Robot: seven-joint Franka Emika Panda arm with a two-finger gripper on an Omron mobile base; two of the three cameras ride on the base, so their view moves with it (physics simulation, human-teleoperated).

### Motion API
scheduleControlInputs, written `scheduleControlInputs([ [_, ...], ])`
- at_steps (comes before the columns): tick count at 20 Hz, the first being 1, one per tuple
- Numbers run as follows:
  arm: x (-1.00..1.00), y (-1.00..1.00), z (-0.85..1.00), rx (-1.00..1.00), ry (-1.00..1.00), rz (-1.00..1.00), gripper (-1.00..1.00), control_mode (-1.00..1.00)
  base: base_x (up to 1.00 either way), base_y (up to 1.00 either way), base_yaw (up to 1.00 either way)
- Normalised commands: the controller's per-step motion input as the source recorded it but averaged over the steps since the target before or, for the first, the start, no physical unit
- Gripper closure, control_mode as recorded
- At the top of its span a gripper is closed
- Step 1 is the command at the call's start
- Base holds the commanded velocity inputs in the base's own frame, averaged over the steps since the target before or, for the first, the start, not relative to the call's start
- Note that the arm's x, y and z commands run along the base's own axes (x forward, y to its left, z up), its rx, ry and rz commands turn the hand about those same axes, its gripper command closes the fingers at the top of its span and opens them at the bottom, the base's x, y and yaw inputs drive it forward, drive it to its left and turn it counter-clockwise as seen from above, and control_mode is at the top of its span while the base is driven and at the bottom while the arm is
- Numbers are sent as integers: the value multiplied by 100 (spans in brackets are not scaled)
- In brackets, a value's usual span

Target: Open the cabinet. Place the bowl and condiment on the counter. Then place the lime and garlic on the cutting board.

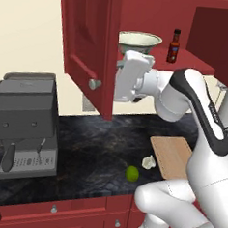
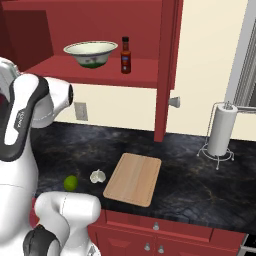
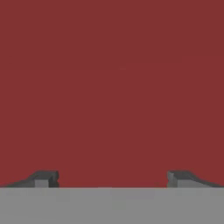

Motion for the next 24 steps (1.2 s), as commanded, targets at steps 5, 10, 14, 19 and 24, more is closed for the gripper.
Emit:
scheduleControlInputs([
  [5, 0, 66, 0, 0, 0, 6, -100, -100, 0, 0, 0],
  [10, 0, 61, 0, 0, 1, 3, -100, -100, 0, 0, 0],
  [14, 0, 59, 0, 0, 0, 2, -100, -100, 0, 0, 0],
  [19, -7, 19, 0, 0, -1, 0, -100, -100, 0, 0, 0],
  [24, -1, -27, 1, 0, -5, 0, -100, -100, 0, 0, 0],
])
